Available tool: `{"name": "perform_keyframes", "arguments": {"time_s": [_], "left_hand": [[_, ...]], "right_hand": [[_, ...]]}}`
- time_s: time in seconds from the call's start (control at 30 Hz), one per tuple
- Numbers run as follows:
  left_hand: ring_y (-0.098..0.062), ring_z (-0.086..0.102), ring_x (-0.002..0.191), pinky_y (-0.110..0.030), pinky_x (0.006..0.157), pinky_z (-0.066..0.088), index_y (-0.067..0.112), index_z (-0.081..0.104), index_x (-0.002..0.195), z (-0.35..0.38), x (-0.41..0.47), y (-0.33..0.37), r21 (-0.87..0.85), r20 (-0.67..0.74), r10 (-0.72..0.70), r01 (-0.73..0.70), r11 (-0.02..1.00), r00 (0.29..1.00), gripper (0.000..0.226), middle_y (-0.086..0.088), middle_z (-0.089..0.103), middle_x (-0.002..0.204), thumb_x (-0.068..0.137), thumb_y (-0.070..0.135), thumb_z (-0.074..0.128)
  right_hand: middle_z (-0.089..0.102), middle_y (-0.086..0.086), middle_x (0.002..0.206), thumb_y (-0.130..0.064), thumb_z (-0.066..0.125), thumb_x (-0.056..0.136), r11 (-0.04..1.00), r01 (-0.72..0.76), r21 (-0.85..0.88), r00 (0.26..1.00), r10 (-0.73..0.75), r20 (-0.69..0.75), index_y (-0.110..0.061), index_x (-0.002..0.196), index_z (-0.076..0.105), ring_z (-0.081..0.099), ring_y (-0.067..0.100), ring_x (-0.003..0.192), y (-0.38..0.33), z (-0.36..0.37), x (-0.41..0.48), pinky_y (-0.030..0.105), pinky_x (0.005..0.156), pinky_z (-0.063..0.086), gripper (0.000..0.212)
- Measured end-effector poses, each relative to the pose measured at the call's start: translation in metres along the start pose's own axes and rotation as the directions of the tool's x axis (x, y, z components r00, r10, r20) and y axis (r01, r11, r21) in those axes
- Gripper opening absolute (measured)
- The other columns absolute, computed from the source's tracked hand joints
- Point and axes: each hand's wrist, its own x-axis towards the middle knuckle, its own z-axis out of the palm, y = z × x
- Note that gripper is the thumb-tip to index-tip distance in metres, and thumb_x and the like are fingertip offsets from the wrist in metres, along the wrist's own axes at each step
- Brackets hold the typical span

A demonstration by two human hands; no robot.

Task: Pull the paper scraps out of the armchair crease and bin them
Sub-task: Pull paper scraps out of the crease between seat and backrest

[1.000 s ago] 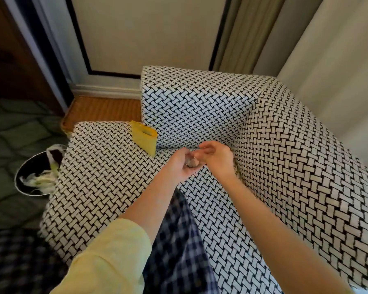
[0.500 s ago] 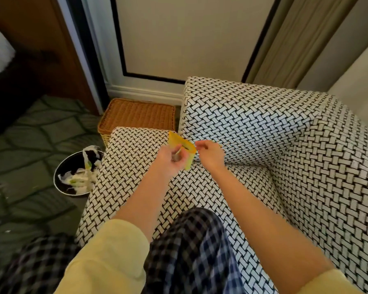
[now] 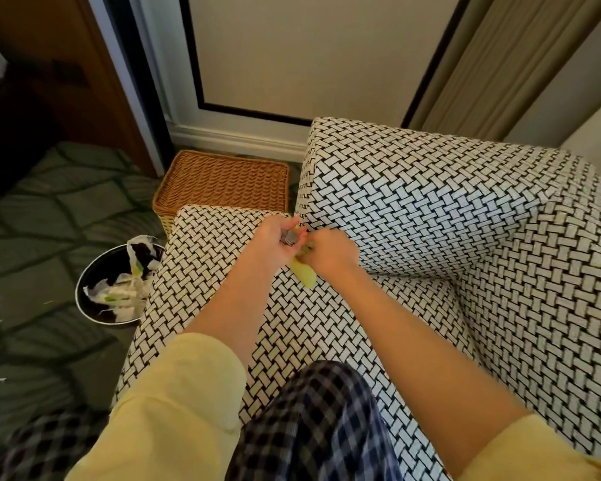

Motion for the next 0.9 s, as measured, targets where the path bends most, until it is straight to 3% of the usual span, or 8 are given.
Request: {"name": "perform_keyframes", "arguments": {"time_s": [0.07,0.27,0.4,0.47,0.57,0.63,0.73,0.9], "left_hand": [[-0.024,0.052,0.103,-0.032,0.091,0.049,0.005,0.047,0.08,0.0,0.005,0.001,0.023,-0.036,-0.002,0.002,1.0,0.999,0.019,-0.013,0.052,0.106,0.089,-0.008,0.036],[-0.027,0.049,0.095,-0.041,0.098,0.044,0.005,0.044,0.089,0.002,0.008,0.003,0.195,-0.095,0.012,0.007,0.981,0.995,0.011,-0.012,0.049,0.093,0.093,0.004,0.034],[-0.029,0.05,0.082,-0.042,0.076,0.045,0.006,0.039,0.079,0.007,0.003,0.006,0.241,-0.091,0.031,-0.009,0.971,0.995,0.018,-0.013,0.048,0.09,0.095,0.008,0.031],[-0.029,0.051,0.084,-0.04,0.08,0.044,0.004,0.037,0.075,0.008,0.002,0.006,0.281,-0.089,0.031,-0.005,0.96,0.996,0.022,-0.014,0.049,0.09,0.095,0.009,0.03],[-0.03,0.043,0.079,-0.04,0.07,0.04,0.006,0.037,0.072,0.009,0.001,0.004,0.304,-0.079,0.025,0.0,0.953,0.997,0.02,-0.01,0.038,0.077,0.09,0.002,0.03],[-0.03,0.043,0.086,-0.04,0.074,0.042,0.002,0.043,0.085,0.014,-0.009,0.003,0.314,-0.048,0.027,-0.01,0.949,0.998,0.015,-0.015,0.041,0.083,0.091,-0.001,0.03],[-0.026,0.05,0.082,-0.035,0.073,0.046,0.003,0.05,0.119,0.023,-0.026,-0.006,0.327,0.01,0.043,-0.044,0.944,0.999,0.027,-0.018,0.049,0.101,0.097,0.006,0.035],[-0.024,0.055,0.095,-0.036,0.098,0.044,0.004,0.055,0.115,0.037,-0.052,-0.033,0.31,0.08,0.019,-0.042,0.95,0.997,0.024,-0.011,0.058,0.089,0.097,0.007,0.041]], "right_hand": [[0.063,0.003,0.099,-0.04,0.063,0.079,0.999,-0.015,0.051,1.0,0.015,-0.005,-0.022,0.1,0.063,0.056,0.022,0.099,-0.001,0.001,0.001,0.033,0.077,0.05,0.028],[0.065,0.003,0.103,-0.031,0.07,0.074,0.966,-0.033,0.256,0.999,0.036,-0.005,-0.017,0.109,0.06,0.06,0.023,0.1,-0.004,0.008,-0.001,0.033,0.076,0.053,0.039],[0.065,0.008,0.111,-0.024,0.062,0.085,0.94,0.027,0.339,0.999,-0.039,0.03,-0.008,0.114,0.062,0.06,0.025,0.104,0.002,0.002,-0.002,0.033,0.086,0.049,0.033],[0.064,0.01,0.113,-0.017,0.055,0.088,0.926,0.041,0.376,0.996,-0.068,0.059,-0.009,0.116,0.063,0.058,0.026,0.106,0.007,-0.005,-0.006,0.03,0.087,0.045,0.03],[0.064,0.008,0.115,-0.009,0.052,0.089,0.882,0.042,0.47,0.993,-0.089,0.077,-0.01,0.119,0.062,0.056,0.023,0.108,0.018,-0.014,-0.014,0.028,0.089,0.041,0.032],[0.063,0.006,0.119,-0.006,0.048,0.09,0.849,0.055,0.526,0.996,-0.082,0.028,-0.011,0.12,0.062,0.055,0.02,0.112,0.024,-0.017,-0.018,0.025,0.092,0.039,0.033],[0.063,0.006,0.121,-0.004,0.046,0.09,0.789,0.019,0.614,1.0,-0.007,-0.022,-0.009,0.118,0.062,0.056,0.019,0.114,0.035,-0.02,-0.029,0.028,0.097,0.04,0.032],[0.063,0.006,0.119,-0.001,0.047,0.09,0.713,-0.058,0.698,0.998,0.037,0.045,-0.008,0.116,0.062,0.06,0.017,0.096,0.06,-0.024,-0.066,0.039,0.097,0.047,0.031]]}}
